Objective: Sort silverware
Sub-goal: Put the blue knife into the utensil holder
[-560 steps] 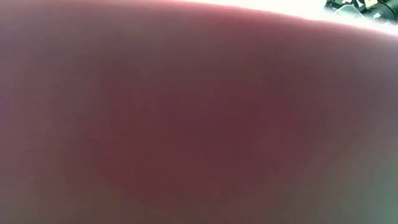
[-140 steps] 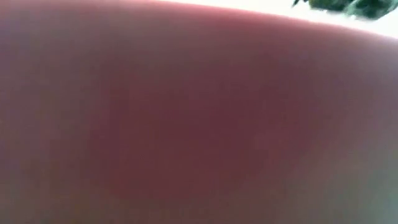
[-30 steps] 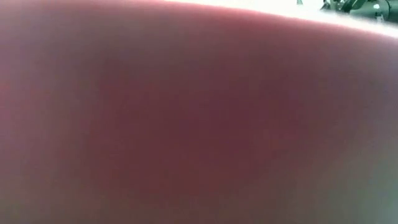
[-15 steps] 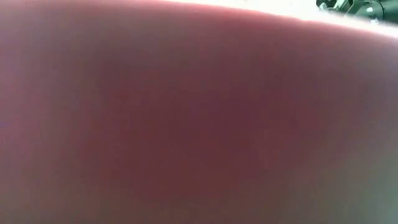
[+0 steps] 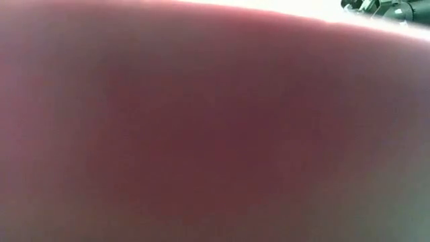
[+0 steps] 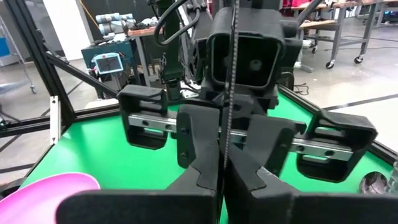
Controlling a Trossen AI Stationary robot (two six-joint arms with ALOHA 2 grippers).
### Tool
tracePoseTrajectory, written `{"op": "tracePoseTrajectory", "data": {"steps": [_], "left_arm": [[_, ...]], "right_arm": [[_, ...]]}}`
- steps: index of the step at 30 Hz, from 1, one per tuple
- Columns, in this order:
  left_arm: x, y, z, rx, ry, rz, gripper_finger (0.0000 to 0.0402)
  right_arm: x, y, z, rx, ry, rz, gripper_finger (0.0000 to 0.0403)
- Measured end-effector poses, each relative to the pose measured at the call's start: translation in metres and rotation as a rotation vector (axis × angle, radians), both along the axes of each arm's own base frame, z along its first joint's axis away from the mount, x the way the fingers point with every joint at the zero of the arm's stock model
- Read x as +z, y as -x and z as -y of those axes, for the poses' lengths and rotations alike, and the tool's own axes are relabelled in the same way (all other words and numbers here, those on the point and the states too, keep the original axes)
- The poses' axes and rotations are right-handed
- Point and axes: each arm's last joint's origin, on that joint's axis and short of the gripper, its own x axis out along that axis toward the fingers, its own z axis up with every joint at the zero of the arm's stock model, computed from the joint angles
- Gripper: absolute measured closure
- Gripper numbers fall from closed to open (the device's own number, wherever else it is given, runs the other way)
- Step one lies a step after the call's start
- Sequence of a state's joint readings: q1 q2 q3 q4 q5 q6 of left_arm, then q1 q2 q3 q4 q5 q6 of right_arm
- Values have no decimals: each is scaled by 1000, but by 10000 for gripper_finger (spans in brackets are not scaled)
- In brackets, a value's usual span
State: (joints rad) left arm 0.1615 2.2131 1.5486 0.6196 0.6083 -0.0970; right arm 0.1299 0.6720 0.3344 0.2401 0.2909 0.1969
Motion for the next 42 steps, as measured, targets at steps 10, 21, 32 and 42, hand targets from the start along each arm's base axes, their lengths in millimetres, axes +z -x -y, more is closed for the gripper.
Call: {"op": "tracePoseTrajectory", "data": {"steps": [10, 21, 32, 42], "left_arm": [[0, 0, 0, 0, -23, 10, 398], [2, 2, -9, 50, -23, -3, 400], [58, 13, -76, 566, -230, 139, 401], [90, 11, -116, 699, -201, 253, 401]], "right_arm": [[1, 0, 0, 7, 60, 4, 380], [10, 18, 2, 8, 147, 35, 232], [19, 53, 8, -43, 104, 104, 210], [17, 53, 8, -36, 106, 93, 210]]}}
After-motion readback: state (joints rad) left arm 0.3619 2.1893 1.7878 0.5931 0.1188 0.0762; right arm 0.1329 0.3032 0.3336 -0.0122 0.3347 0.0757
